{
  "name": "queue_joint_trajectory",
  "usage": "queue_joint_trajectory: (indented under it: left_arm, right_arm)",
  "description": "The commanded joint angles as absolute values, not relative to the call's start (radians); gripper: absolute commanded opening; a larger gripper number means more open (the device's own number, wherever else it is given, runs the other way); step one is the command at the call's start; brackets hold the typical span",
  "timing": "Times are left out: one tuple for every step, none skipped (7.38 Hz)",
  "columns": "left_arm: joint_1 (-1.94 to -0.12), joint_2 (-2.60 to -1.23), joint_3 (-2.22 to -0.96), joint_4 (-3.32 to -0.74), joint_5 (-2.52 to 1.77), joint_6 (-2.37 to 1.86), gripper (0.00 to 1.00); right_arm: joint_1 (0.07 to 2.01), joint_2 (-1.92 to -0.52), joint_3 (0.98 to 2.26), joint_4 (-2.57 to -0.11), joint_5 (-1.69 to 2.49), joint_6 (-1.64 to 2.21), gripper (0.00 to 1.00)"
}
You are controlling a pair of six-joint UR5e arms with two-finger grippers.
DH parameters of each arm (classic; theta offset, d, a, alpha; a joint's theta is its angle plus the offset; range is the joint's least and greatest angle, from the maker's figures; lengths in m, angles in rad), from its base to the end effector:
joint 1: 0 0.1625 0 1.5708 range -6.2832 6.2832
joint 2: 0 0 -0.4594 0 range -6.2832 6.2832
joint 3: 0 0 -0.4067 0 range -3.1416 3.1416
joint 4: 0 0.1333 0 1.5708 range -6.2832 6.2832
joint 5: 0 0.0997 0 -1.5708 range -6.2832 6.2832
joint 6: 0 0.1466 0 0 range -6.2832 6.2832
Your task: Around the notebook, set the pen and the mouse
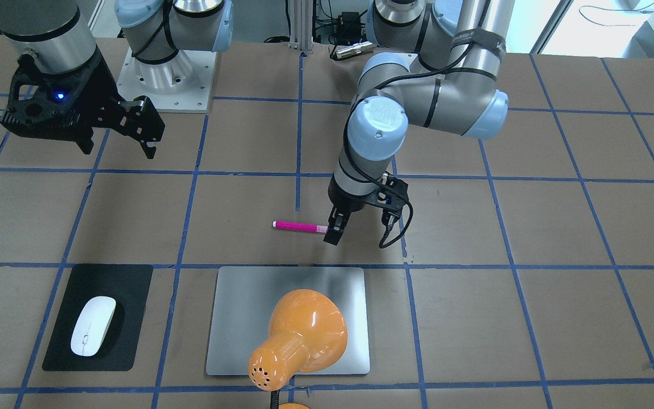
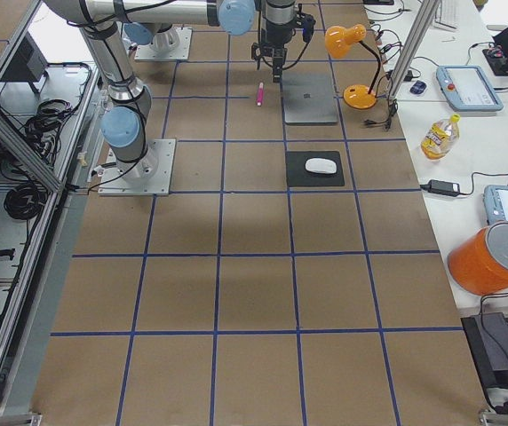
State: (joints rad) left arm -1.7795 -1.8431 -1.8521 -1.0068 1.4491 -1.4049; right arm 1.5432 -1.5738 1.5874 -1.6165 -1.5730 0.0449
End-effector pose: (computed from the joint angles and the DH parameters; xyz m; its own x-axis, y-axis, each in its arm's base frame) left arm -0.2661 -0.5270 0.2467 -0.3646 -0.9307 0.0303 -0.9233 0.3656 0.1180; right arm 0.1189 -0.5131 0.4730 -0.9974 0.0725 0.0008 0.0724 0.9969 -0.0322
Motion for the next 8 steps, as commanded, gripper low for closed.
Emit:
queue_joint_trajectory:
  left_arm:
    - [-1.642, -1.731, -1.852, -1.068, 1.442, -1.090, 0.97]
    - [-1.584, -1.688, -1.850, -1.109, 1.433, -0.952, 0.97]
    - [-1.539, -1.657, -1.838, -1.161, 1.436, -0.778, 0.97]
    - [-1.523, -1.637, -1.803, -1.227, 1.439, -0.708, 0.97]
    - [-1.519, -1.632, -1.752, -1.285, 1.443, -0.659, 0.97]
    - [-1.519, -1.638, -1.688, -1.372, 1.450, -0.567, 0.97]
    - [-1.519, -1.669, -1.611, -1.438, 1.469, -0.522, 0.97]
    - [-1.519, -1.683, -1.548, -1.498, 1.471, -0.455, 0.97]
  right_arm:
    - [1.543, -1.571, 1.585, -1.614, -1.575, 0.046, 1.00]
    - [1.543, -1.571, 1.585, -1.614, -1.572, 0.046, 1.00]
    - [1.543, -1.571, 1.583, -1.614, -1.569, 0.046, 1.00]
    - [1.543, -1.572, 1.582, -1.611, -1.569, 0.046, 1.00]
    - [1.543, -1.572, 1.580, -1.611, -1.571, 0.046, 1.00]
    - [1.543, -1.572, 1.580, -1.609, -1.572, 0.046, 1.00]
    - [1.543, -1.574, 1.582, -1.608, -1.574, 0.046, 1.00]
    - [1.543, -1.575, 1.585, -1.606, -1.574, 0.046, 1.00]
